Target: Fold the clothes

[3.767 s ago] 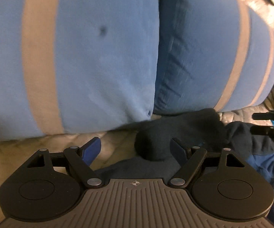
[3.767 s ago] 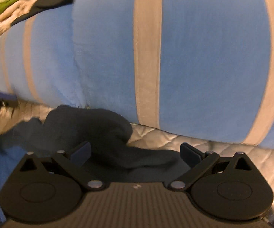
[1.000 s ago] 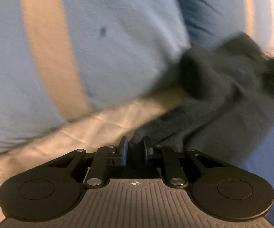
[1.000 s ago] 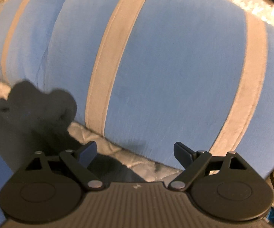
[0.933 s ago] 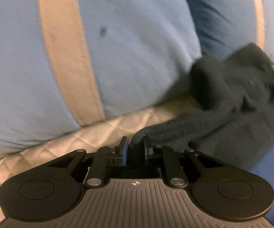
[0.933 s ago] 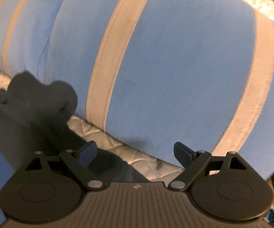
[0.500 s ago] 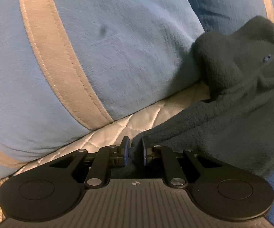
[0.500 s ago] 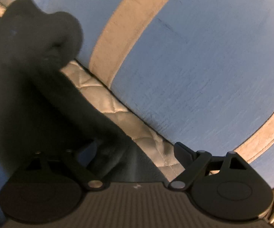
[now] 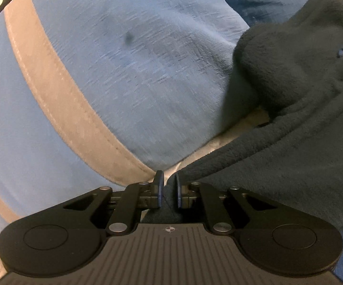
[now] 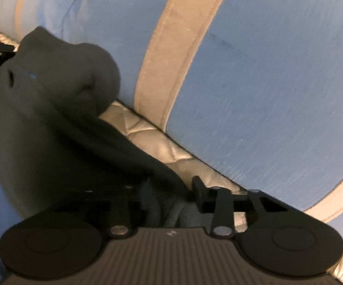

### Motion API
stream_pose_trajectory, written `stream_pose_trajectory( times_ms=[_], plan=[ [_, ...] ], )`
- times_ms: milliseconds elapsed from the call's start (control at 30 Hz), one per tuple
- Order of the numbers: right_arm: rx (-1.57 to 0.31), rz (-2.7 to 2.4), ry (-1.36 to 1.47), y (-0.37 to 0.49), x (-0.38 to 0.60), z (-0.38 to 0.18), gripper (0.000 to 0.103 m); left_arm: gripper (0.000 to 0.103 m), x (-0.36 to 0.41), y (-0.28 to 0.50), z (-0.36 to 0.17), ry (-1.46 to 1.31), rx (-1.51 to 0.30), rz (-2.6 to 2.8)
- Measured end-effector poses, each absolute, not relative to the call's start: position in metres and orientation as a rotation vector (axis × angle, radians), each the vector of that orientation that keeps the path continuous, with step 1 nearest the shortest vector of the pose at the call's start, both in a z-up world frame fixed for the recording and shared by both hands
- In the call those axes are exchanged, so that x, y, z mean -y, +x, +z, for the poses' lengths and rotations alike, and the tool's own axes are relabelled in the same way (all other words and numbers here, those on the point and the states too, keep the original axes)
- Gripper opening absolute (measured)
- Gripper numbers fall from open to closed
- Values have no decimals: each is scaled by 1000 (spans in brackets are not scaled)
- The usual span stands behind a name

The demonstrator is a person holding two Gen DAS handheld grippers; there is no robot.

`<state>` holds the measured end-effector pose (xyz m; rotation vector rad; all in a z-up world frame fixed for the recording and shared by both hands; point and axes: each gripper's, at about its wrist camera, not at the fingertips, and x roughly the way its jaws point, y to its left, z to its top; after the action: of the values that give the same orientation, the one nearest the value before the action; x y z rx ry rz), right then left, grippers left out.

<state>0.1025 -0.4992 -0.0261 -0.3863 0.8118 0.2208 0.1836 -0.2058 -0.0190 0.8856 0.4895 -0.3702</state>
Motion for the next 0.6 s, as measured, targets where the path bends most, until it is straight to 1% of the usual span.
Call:
stream_pose_trajectory(
  times_ms=[33, 133, 167, 200, 267, 300, 333, 367, 400, 433, 467, 500, 600],
  plan=[
    [-802, 209, -410, 101, 496, -26, 17, 12, 209, 186, -22, 896, -488, -360],
    [-765, 154, -453, 100, 493, -27, 13, 12, 216, 193, -29, 907, -491, -336],
    [-752, 135, -465, 100, 492, -27, 13, 12, 217, 195, -29, 906, -493, -332],
    [-745, 120, -480, 100, 490, -29, 14, 15, 219, 195, -29, 906, -495, -329],
    [-739, 97, -522, 99, 482, -32, 19, 21, 214, 188, -15, 894, -474, -333],
    [-733, 80, -556, 98, 477, -33, 41, 29, 210, 183, -5, 884, -459, -338],
    [-723, 67, -590, 94, 473, -32, 52, 42, 206, 178, 4, 875, -443, -342],
    [-710, 57, -623, 90, 469, -29, 59, 47, 201, 173, 14, 866, -428, -347],
    [-694, 48, -640, 85, 467, -23, 78, 56, 197, 168, 24, 856, -412, -352],
    [-679, 42, -627, 78, 468, -14, 94, 66, 191, 163, 35, 829, -405, -365],
    [-661, 44, -589, 71, 472, -3, 99, 69, 183, 158, 51, 773, -408, -388],
    [-637, 50, -539, 61, 476, 11, 101, 71, 173, 150, 67, 718, -404, -403],
    [-560, 52, -407, 30, 490, 51, 103, 71, 155, 124, 111, 590, -388, -425]
  ],
)
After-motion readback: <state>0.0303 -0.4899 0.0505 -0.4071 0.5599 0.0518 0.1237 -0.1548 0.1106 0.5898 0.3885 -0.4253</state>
